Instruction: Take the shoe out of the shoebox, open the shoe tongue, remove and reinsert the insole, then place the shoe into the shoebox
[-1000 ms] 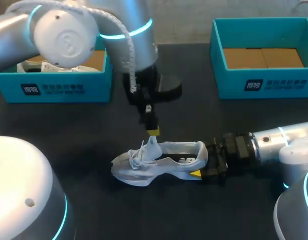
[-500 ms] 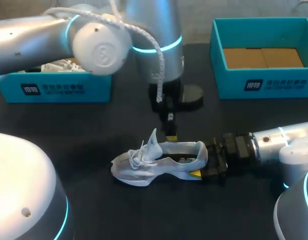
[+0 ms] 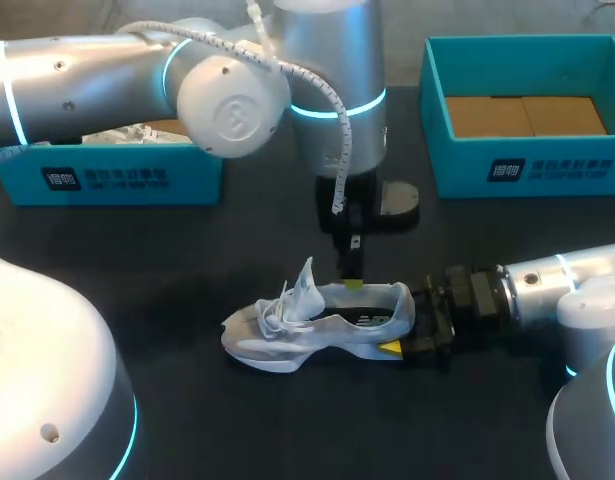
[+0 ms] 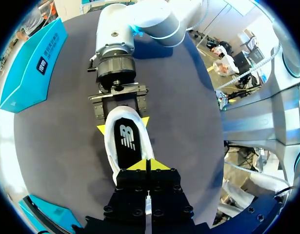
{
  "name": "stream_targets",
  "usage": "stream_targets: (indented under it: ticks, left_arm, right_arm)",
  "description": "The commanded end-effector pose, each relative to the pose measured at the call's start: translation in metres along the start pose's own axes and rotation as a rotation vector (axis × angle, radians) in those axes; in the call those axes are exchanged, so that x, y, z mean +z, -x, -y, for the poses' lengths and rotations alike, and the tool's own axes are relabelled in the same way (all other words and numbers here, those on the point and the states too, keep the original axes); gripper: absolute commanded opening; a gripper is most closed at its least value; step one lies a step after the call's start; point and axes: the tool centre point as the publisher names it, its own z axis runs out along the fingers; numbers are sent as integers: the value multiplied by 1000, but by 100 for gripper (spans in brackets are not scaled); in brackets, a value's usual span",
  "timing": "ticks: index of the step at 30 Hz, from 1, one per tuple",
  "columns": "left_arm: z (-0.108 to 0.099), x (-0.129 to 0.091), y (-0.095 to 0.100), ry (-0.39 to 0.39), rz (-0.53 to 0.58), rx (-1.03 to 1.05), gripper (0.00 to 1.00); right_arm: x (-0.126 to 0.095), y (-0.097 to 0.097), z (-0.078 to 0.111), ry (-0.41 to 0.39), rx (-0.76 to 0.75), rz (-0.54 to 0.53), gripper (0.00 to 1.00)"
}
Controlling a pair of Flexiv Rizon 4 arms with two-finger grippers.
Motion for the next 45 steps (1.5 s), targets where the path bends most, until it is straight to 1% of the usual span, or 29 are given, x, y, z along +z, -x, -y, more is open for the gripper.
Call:
stream_targets:
  ticks: [1,5,9,14,19,24,29,36,42,45]
  left_arm:
    - [0,0,0,0,0,1,0]
    - [0,0,0,0,0,1,0]
    - [5,16,3,26,1,53,0]
    - [7,31,7,22,-12,80,0]
    - [7,46,17,13,2,66,0]
    - [4,60,27,26,-1,44,0]
    - [0,75,32,40,-14,31,0]
    - [-6,92,32,68,-21,21,0]
    - [-15,107,33,92,-62,10,0]
    - [-20,110,31,90,-81,4,0]
  right_arm:
    - [0,-1,1,-2,0,1,0]
    - [0,-1,1,-2,0,1,0]
    - [0,-1,1,-2,0,1,0]
    - [0,-1,1,-2,0,1,0]
    - [0,-1,1,-2,0,1,0]
    - [0,-1,1,-2,0,1,0]
    - [0,-1,1,-2,0,1,0]
    - [0,-1,1,-2,0,1,0]
    - [0,-1,1,-2,0,1,0]
    - [0,-1,1,-2,0,1,0]
